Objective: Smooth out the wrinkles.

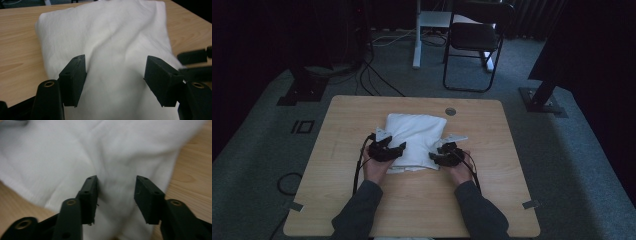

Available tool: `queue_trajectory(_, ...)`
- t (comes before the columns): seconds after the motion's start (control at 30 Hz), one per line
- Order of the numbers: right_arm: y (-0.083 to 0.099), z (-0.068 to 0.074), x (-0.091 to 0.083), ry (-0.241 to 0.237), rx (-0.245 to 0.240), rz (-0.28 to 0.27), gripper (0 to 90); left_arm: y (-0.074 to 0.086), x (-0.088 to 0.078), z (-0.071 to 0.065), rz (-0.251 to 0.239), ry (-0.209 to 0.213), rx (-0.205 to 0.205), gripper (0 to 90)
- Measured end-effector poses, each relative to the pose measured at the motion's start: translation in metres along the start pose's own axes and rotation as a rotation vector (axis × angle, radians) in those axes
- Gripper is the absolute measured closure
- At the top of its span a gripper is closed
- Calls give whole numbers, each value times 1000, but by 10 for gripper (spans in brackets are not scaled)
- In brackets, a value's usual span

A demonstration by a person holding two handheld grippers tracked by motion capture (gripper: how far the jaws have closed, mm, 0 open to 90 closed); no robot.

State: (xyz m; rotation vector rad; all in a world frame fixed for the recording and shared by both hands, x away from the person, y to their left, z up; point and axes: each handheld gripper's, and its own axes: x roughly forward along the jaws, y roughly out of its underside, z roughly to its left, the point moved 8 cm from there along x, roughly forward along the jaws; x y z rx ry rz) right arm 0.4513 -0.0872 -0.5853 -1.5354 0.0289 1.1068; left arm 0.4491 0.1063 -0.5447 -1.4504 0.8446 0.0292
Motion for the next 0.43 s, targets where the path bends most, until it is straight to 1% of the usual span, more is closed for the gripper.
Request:
queue_trajectory(0.03,1,-1,-5,2,-2,-7,480,1,-6,1,-10,12,-12,347)
queue_trajectory(0.07,3,-2,-11,4,-11,-18,450,3,-17,2,-25,21,-22,349)
queue_trajectory(0.1,7,-4,-23,17,-22,-41,413,5,-23,3,-29,26,-25,351)
queue_trajectory(0.2,16,-8,-44,33,-25,-60,376,10,-38,4,-47,34,-26,351)
queue_trajectory(0.23,16,-8,-44,33,-25,-60,376,10,-38,4,-47,34,-26,351)
queue_trajectory(0.27,19,-9,-51,37,-24,-68,376,10,-38,4,-47,34,-26,351)
queue_trajectory(0.3,25,-12,-66,45,-19,-101,369,17,-51,3,-57,51,-32,351)
queue_trajectory(0.43,33,-20,-85,63,1,-135,343,20,-63,6,-76,50,-42,350)
